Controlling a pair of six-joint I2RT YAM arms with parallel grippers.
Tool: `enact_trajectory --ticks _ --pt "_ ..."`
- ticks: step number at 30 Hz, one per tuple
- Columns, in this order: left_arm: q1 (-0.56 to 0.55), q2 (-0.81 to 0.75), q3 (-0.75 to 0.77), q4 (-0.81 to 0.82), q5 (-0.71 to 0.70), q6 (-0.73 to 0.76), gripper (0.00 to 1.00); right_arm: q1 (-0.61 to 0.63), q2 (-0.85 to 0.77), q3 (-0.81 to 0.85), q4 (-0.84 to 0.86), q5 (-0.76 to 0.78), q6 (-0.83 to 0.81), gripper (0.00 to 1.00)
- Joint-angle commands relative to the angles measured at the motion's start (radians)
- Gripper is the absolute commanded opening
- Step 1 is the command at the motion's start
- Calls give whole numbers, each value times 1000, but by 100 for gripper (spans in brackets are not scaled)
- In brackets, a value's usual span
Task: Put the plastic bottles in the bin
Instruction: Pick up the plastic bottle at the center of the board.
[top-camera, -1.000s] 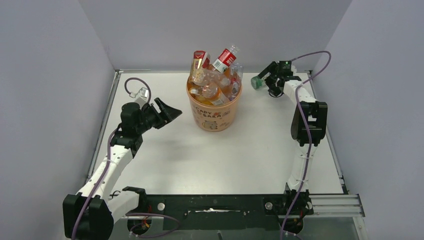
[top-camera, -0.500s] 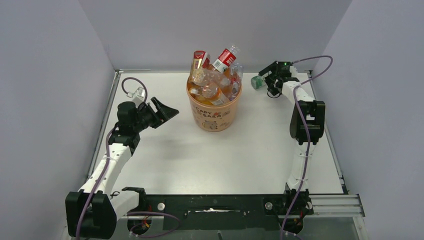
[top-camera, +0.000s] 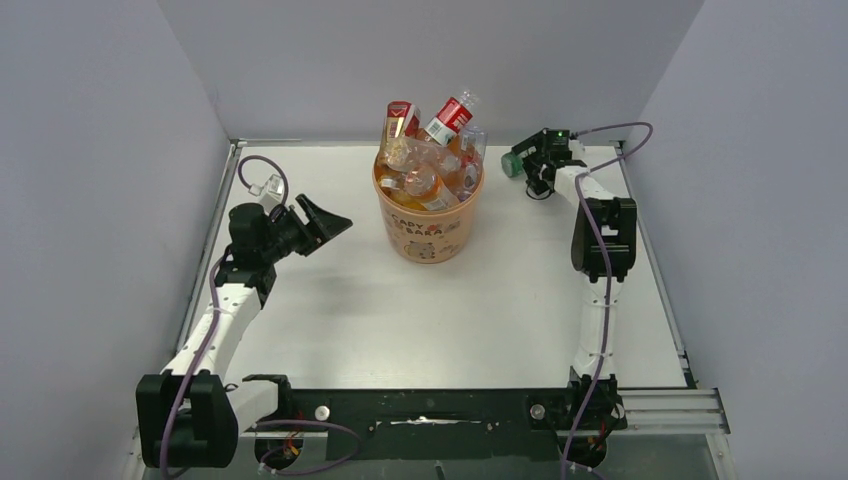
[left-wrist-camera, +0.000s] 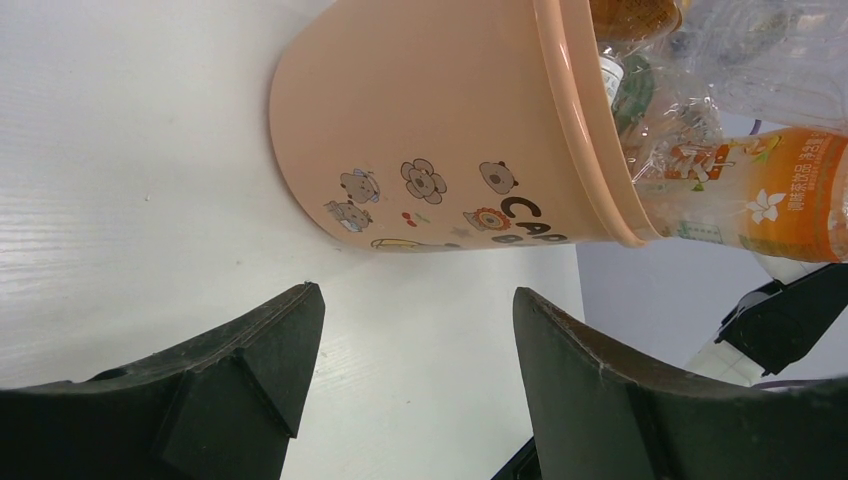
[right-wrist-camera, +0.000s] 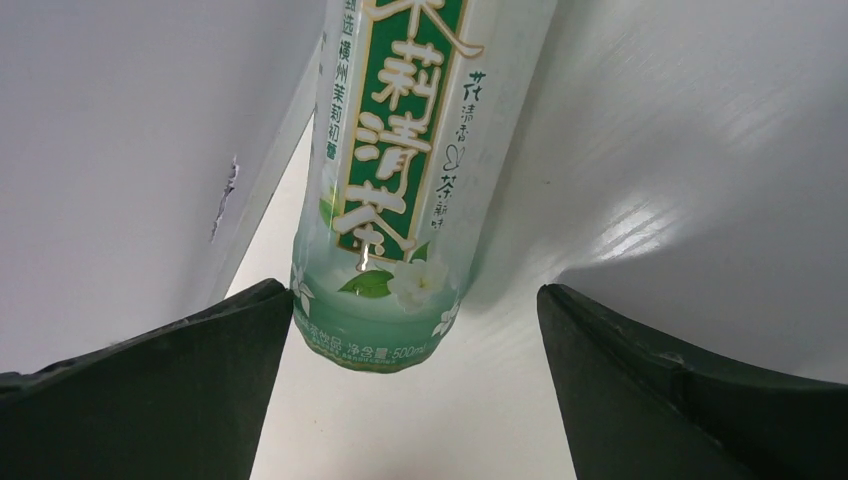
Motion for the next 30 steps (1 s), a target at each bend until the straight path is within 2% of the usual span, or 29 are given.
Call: enact_trajectory --ticks 1,9,11,15,23,30 --pt "14 12 -2 87 42 18 69 4 10 57 15 28 15 98" --pt "25 27 -7 105 56 13 68 -2 69 96 12 19 35 98" --pt "25 29 -7 106 57 12 68 -7 83 98 20 5 48 94" --pt "25 27 -10 109 59 6 68 -16 97 90 48 -28 64 79" --pt "25 6 -13 104 63 -12 68 -16 -4 -77 138 -59 59 48" --pt "25 -53 -8 74 69 -29 68 -6 -231 -386 270 -74 37 45"
